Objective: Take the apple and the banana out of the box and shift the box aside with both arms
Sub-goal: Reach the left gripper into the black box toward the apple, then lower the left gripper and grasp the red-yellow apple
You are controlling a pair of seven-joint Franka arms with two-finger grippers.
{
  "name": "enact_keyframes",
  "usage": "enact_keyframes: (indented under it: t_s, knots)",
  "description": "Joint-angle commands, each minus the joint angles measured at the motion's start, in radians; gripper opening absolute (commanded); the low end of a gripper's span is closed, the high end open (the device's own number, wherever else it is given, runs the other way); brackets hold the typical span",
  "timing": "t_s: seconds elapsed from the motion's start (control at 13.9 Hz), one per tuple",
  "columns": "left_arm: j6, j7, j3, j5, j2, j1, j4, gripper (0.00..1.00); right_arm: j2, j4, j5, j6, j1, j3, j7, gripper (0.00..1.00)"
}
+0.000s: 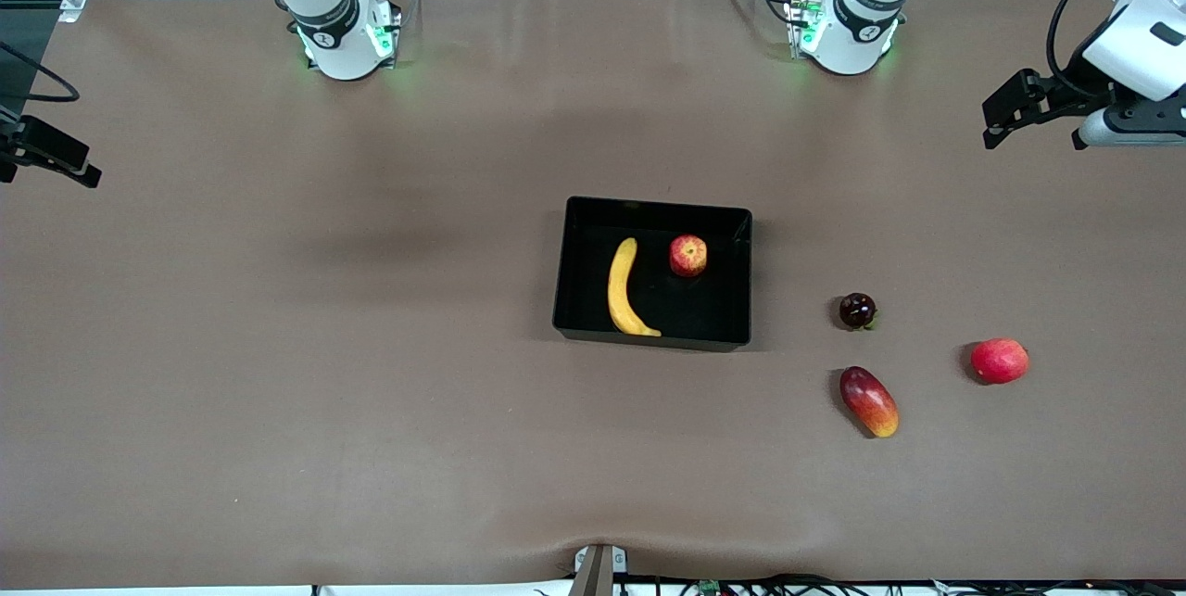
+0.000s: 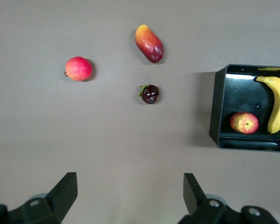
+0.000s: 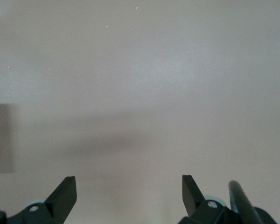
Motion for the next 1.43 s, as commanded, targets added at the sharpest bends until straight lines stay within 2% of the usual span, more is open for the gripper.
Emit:
enact_keyframes:
  t_s: [0.0, 0.29, 0.43, 0.72, 0.93, 1.22, 1.36]
  knots:
    - [-0.024, -0.004, -0.002, 0.018, 0.012, 0.002, 0.027, 1.0, 0.001, 0.013, 0.015, -0.011, -0.009, 0.006, 0.007, 1.0]
    - [-0.026, 0.002, -0.001, 0.029, 0.059, -0.003, 0.055, 1.0, 0.001, 0.013, 0.015, -0.011, -0.009, 0.006, 0.007, 1.0]
    - [-0.026, -0.007, -0.024, 0.049, 0.082, -0.018, 0.06, 1.0, 0.001, 0.013, 0.015, -0.011, -0.009, 0.006, 0.007, 1.0]
    - [-0.001, -0.169, -0.175, 0.052, 0.202, -0.028, 0.05, 1.0, 0.001, 0.013, 0.015, -0.011, -0.009, 0.006, 0.007, 1.0]
    - [0.136, -0.347, -0.261, 0.05, 0.289, -0.072, 0.014, 1.0, 0.001, 0.013, 0.015, -0.011, -0.009, 0.006, 0.007, 1.0]
    - [0.368, -0.623, -0.272, 0.064, 0.392, -0.215, -0.085, 1.0, 0.001, 0.013, 0.017, -0.011, -0.009, 0.006, 0.007, 1.0]
    - [0.447, -0.74, -0.272, 0.131, 0.461, -0.267, -0.112, 1.0, 0.001, 0.013, 0.017, -0.009, -0.009, 0.006, 0.007, 1.0]
